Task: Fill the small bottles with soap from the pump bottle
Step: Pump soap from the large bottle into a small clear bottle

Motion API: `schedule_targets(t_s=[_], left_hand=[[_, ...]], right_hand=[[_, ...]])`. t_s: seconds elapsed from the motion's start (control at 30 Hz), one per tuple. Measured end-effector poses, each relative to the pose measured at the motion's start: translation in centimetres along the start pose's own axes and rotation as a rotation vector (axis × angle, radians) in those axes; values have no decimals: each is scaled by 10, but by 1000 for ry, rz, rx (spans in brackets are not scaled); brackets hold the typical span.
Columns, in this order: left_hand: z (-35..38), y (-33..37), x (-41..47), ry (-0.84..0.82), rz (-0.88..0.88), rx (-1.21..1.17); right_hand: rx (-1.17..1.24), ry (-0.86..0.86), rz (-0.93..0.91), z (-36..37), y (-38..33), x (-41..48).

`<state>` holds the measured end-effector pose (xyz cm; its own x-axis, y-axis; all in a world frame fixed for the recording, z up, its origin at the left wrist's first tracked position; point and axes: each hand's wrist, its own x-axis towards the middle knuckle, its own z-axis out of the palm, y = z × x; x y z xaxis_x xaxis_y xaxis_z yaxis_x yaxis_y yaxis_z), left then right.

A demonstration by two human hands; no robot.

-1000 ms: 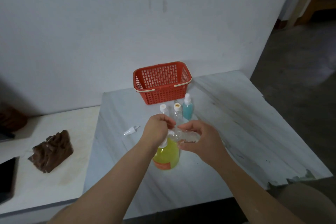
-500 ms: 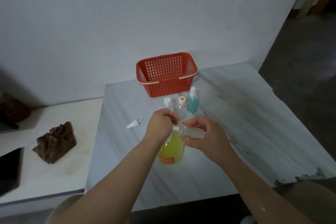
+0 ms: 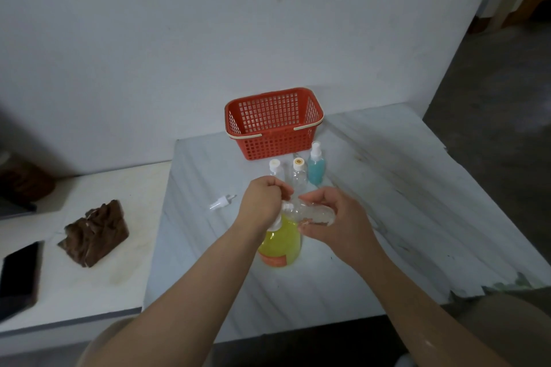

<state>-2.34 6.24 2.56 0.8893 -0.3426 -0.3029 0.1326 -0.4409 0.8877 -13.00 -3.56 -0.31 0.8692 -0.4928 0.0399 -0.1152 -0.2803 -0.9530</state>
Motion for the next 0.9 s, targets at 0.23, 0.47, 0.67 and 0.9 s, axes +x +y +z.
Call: schedule_targets(t_s=[0.23,0.47,0.67,0.9], left_hand=[[3,-4,3,-10,14,35],[3,-6,5,-9,11,36],[2,-4,3,3,-2,5],[0,4,0,-30,-30,-49]], right_hand=[[10,-16,17,-1,7,5],[-19,-15,19,1,9,6],[-27,-6,26,1,6,4],[-28,4,27,0,3,4]])
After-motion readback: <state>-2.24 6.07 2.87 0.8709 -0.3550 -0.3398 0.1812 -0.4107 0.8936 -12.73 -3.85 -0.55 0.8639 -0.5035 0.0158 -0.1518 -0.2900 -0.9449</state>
